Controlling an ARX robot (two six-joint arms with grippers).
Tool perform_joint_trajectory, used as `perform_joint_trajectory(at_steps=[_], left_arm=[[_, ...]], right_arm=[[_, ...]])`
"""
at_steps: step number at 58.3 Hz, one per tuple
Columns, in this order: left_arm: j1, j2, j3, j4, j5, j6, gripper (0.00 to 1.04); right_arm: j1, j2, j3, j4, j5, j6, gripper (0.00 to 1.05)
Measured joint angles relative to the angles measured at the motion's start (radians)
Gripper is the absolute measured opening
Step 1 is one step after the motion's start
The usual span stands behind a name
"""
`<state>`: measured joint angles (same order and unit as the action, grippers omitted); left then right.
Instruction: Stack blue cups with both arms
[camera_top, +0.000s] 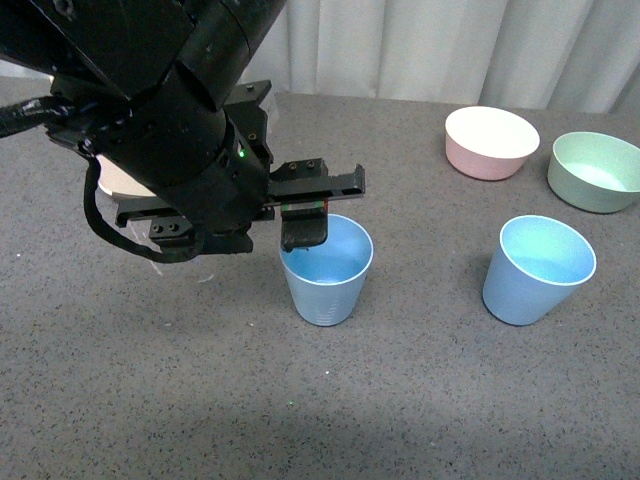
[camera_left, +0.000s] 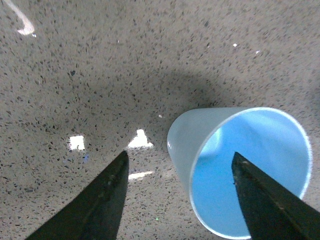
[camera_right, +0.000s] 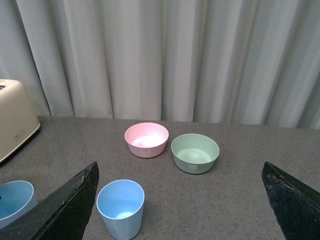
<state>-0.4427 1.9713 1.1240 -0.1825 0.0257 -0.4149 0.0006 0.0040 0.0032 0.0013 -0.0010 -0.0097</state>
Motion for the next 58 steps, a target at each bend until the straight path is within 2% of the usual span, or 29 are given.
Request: perform_joint_trajectory(at_steps=[13,15,20,23,26,28,32,37,42,45,53,58], left_arm=[[0.022,-0.115,-0.023,-0.008,0.005,0.010,0.96],[0.023,-0.124,-0.024,-0.008,0.004,0.014,1.00],[0.025,-0.130,-0.025,-0.007,0.003,0.018,0.97],[0.020,-0.128,-0.084,0.145,-0.103,0.068,0.93],[0.021,-0.130,-0.206,0.438,-0.270,0.164,0.84],[0.027,-0.134,-0.289,0.608,-0.335,0.229,0.78],[0.053,-0.154,-0.448,0.940,-0.372,0.307,0.68],[0.094,-0.233,-0.576,1.236,-0.359,0.356,0.54],[0.132,-0.340,-0.651,1.353,-0.327,0.378,0.41],[0.151,-0.387,-0.690,1.365,-0.310,0.386,0.34],[0.219,-0.505,-0.844,1.347,-0.248,0.395,0.03],[0.245,-0.586,-0.896,1.328,-0.212,0.401,0.04]], right_arm=[[0.000,0.000,0.000,0.000,0.000,0.000,0.95],[0.000,0.000,0.000,0.000,0.000,0.000,0.95],[0.000,0.000,0.000,0.000,0.000,0.000,0.95],[0.000,0.000,0.000,0.000,0.000,0.000,0.95],[0.000,0.000,0.000,0.000,0.000,0.000,0.95],[0.000,0.000,0.000,0.000,-0.001,0.000,0.95],[0.000,0.000,0.000,0.000,0.002,0.000,0.95],[0.000,0.000,0.000,0.000,0.002,0.000,0.95],[0.000,0.000,0.000,0.000,0.001,0.000,0.95],[0.000,0.000,0.000,0.000,0.000,0.000,0.95],[0.000,0.000,0.000,0.000,0.000,0.000,0.95],[0.000,0.000,0.000,0.000,0.000,0.000,0.95]])
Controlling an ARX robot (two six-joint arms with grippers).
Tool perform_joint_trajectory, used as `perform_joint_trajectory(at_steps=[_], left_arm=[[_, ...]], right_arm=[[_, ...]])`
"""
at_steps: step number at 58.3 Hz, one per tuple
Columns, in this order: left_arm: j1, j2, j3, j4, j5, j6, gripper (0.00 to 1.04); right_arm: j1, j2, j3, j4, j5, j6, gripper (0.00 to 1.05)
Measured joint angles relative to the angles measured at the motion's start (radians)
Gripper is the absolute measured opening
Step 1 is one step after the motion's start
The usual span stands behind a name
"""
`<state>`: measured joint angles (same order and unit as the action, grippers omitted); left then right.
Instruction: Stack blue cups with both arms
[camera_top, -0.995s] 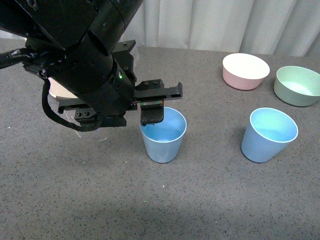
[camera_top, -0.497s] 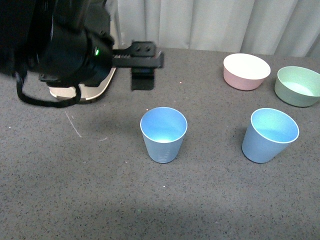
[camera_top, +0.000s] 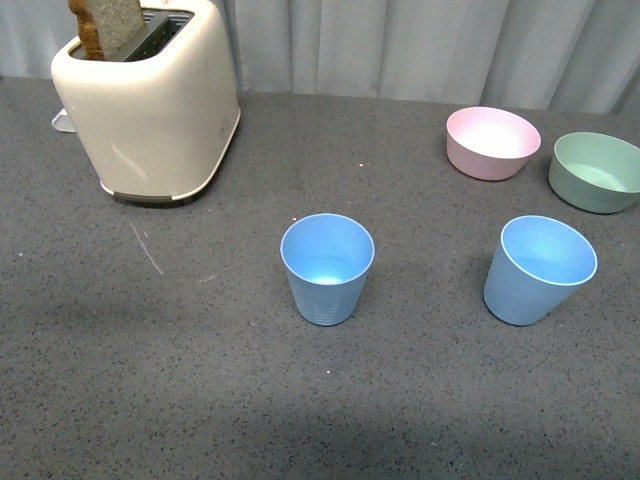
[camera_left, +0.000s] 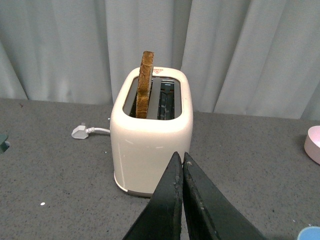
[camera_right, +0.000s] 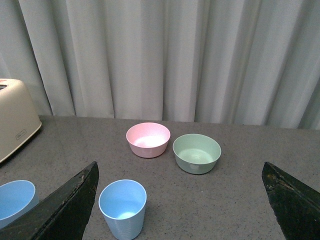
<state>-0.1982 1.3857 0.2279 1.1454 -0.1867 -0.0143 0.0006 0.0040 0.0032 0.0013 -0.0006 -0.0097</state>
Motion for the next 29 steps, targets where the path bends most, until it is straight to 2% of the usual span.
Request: perform_joint_trajectory(at_steps=[29], left_arm=[[0.107,-0.390,-0.168,-0.224,0.103,0.006,0.04]], right_arm=[[0.000,0.000,0.000,0.000,0.000,0.000,0.95]])
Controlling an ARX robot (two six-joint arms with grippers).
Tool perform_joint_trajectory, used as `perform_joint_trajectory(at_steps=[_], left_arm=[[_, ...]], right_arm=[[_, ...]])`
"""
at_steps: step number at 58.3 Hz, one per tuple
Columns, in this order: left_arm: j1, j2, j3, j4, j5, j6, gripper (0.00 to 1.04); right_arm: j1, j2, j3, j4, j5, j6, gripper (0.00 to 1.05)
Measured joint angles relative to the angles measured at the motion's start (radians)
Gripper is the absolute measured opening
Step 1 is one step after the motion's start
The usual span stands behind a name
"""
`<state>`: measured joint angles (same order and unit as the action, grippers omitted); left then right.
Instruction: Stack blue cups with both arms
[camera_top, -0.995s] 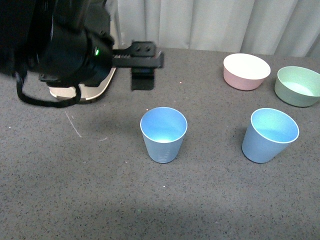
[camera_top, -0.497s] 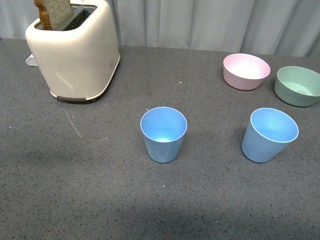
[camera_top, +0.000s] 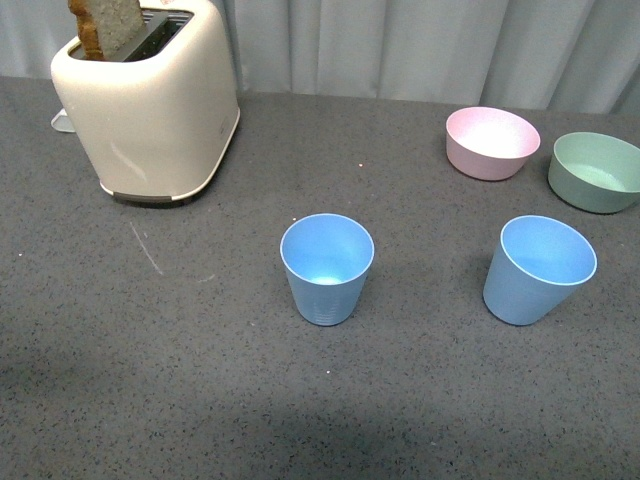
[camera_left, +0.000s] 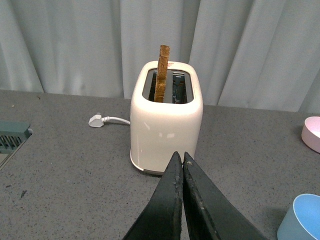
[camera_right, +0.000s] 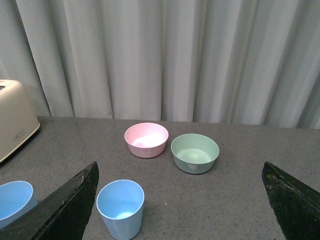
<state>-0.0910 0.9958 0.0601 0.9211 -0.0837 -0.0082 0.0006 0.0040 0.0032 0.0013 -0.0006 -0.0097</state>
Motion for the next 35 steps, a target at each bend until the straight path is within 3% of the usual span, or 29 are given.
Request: perform_joint_trajectory(at_steps=[7,35], left_arm=[[0.084,-0.140,-0.028,-0.110,0.076,0.000,0.04],[0.089,-0.507,-0.041,-0.436,0.084,0.001,0.04]], right_arm=[[0.000,0.000,0.000,0.000,0.000,0.000,0.95],[0.000,0.000,0.000,0.000,0.000,0.000,0.95]])
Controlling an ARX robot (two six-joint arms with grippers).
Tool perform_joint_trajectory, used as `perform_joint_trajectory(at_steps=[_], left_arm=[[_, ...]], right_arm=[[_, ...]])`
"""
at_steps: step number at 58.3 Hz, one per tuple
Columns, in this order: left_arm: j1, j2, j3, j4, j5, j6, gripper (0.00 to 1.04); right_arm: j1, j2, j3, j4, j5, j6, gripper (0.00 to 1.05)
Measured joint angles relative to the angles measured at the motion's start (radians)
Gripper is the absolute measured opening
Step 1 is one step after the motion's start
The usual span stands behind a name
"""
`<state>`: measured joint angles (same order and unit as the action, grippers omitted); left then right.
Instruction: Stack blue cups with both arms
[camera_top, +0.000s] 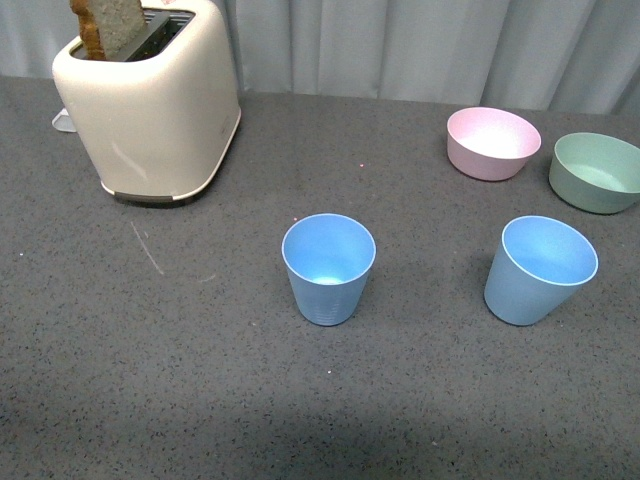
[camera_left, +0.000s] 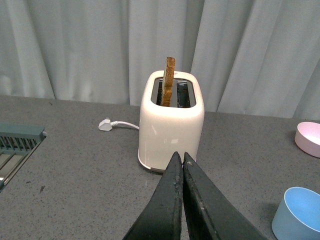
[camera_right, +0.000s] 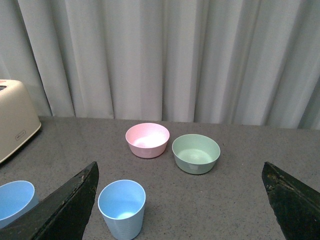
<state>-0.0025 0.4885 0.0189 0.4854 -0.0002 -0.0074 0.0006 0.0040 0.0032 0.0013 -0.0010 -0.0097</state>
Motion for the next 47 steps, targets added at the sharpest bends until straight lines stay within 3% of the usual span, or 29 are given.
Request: perform_joint_trajectory(at_steps=[47], left_arm=[[0.000,-0.307,0.000,-0.300,0.000,0.000,0.04]], right_arm=[[0.000,0.000,0.000,0.000,0.000,0.000,0.95]])
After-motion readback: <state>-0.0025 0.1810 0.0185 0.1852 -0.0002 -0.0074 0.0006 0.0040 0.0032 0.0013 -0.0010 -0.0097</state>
